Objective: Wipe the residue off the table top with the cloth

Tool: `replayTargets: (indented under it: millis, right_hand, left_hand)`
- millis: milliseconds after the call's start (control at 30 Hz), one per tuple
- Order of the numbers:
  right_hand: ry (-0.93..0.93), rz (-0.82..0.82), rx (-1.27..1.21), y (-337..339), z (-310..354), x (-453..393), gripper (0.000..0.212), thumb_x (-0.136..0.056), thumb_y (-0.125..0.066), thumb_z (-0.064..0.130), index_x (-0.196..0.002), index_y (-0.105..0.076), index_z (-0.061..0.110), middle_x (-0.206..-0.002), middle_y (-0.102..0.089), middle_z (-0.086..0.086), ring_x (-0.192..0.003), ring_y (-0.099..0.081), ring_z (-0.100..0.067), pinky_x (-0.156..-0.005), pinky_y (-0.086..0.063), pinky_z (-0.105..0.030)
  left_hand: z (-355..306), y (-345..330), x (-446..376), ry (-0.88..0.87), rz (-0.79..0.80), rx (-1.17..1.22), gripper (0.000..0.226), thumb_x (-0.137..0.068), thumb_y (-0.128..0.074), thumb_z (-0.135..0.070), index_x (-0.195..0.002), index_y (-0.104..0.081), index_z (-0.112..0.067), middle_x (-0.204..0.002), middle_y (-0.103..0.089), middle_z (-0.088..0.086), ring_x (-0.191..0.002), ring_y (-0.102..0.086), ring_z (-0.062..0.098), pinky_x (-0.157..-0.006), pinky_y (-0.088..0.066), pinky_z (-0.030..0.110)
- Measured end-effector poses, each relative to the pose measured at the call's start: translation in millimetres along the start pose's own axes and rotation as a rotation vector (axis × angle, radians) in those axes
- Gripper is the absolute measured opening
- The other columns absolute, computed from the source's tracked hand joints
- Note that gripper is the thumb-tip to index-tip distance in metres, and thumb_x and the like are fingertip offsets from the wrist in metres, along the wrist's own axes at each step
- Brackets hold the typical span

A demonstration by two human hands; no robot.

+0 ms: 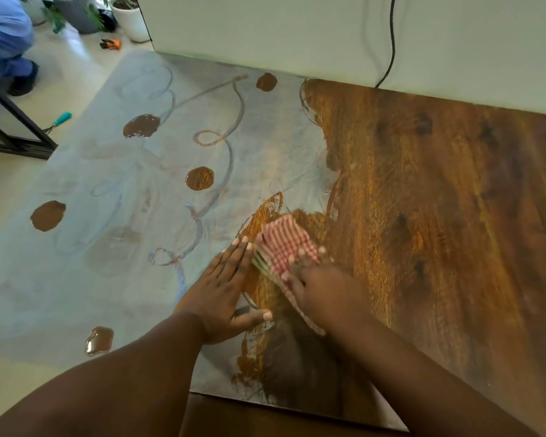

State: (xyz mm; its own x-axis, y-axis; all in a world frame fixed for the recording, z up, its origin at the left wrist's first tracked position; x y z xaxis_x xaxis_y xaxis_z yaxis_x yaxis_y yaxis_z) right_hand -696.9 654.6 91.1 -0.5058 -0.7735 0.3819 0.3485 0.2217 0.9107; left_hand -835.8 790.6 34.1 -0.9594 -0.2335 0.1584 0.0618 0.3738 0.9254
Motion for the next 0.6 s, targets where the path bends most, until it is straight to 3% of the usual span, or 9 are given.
replayTargets:
  millis: [133, 300, 367, 467, 500, 600]
  right_hand:
    - [-0.052, -0.015, -0.004, -11, 25, -38, 0.057, -0.101, -0.027, 0.045, -0.14, -0.041, 0.006, -0.153, -0.026, -0.015, -0.144, -0.012, -0.03, -0.114, -0.021, -0.041]
    - [0.124, -0.03, -0.014, -26, 35, 1, 0.05, -0.103, -0.029, 0.037, -0.146, -0.031, 0.012, -0.156, -0.021, -0.012, -0.145, -0.014, -0.025, -0.116, -0.008, -0.033]
    - [0.095, -0.005, -0.1, -34, 25, 23, 0.05, -0.103, -0.027, 0.04, -0.145, -0.035, 0.014, -0.155, -0.023, -0.006, -0.144, -0.017, -0.02, -0.113, -0.007, -0.025]
    - [0.011, -0.162, -0.023, -27, 13, 39, 0.047, -0.098, -0.031, 0.046, -0.131, -0.056, 0.023, -0.142, -0.047, 0.002, -0.134, -0.039, -0.013, -0.106, -0.029, -0.024]
    - [-0.052, -0.165, -0.014, -21, 10, 36, 0.047, -0.097, -0.03, 0.047, -0.13, -0.057, 0.027, -0.141, -0.048, 0.005, -0.132, -0.043, -0.013, -0.102, -0.037, -0.027]
    - [-0.223, -0.053, -0.015, -13, 18, 11, 0.05, -0.099, -0.027, 0.049, -0.132, -0.055, 0.024, -0.143, -0.046, 0.0, -0.126, -0.047, -0.019, -0.095, -0.04, -0.031]
  left_hand:
    - [1, -3, -1, 0.004, -0.006, -0.021, 0.103, -0.078, -0.015, -0.086, -0.147, 0.023, -0.018, -0.152, 0.031, -0.003, -0.139, 0.031, 0.006, -0.113, 0.019, 0.025]
    - [2, -4, -1, -0.041, -0.024, -0.02, 0.101, -0.082, -0.015, -0.083, -0.149, 0.016, -0.015, -0.158, 0.02, 0.002, -0.143, 0.022, 0.01, -0.116, 0.01, 0.031]
    - [2, -2, -1, -0.046, -0.02, -0.005, 0.101, -0.082, -0.015, -0.083, -0.149, 0.017, -0.015, -0.157, 0.022, 0.001, -0.143, 0.023, 0.011, -0.117, 0.009, 0.032]
    - [0, 0, -1, -0.06, 0.008, -0.018, 0.099, -0.081, -0.007, -0.083, -0.149, 0.019, -0.016, -0.155, 0.027, 0.001, -0.141, 0.028, 0.01, -0.117, 0.011, 0.034]
    - [-1, 1, -1, -0.071, 0.011, -0.019, 0.099, -0.08, -0.004, -0.083, -0.149, 0.019, -0.015, -0.155, 0.026, 0.002, -0.14, 0.029, 0.011, -0.117, 0.011, 0.035]
    - [-3, 3, 3, -0.091, 0.053, -0.013, 0.095, -0.081, 0.0, -0.079, -0.148, 0.02, -0.014, -0.154, 0.028, 0.003, -0.139, 0.032, 0.012, -0.118, 0.01, 0.038]
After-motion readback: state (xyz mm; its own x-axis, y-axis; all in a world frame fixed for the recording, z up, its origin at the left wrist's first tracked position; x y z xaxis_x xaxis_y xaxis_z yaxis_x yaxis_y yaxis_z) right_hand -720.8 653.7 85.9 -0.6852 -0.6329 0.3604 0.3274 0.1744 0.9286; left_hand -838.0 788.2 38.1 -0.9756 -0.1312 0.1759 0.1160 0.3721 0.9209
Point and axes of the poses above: each hand's wrist, its own x-axis away from the middle knuckle, its own y-axis out of the back of the hand, z = x × y, the point moved 2 cm from there along -x, towards the middle knuckle
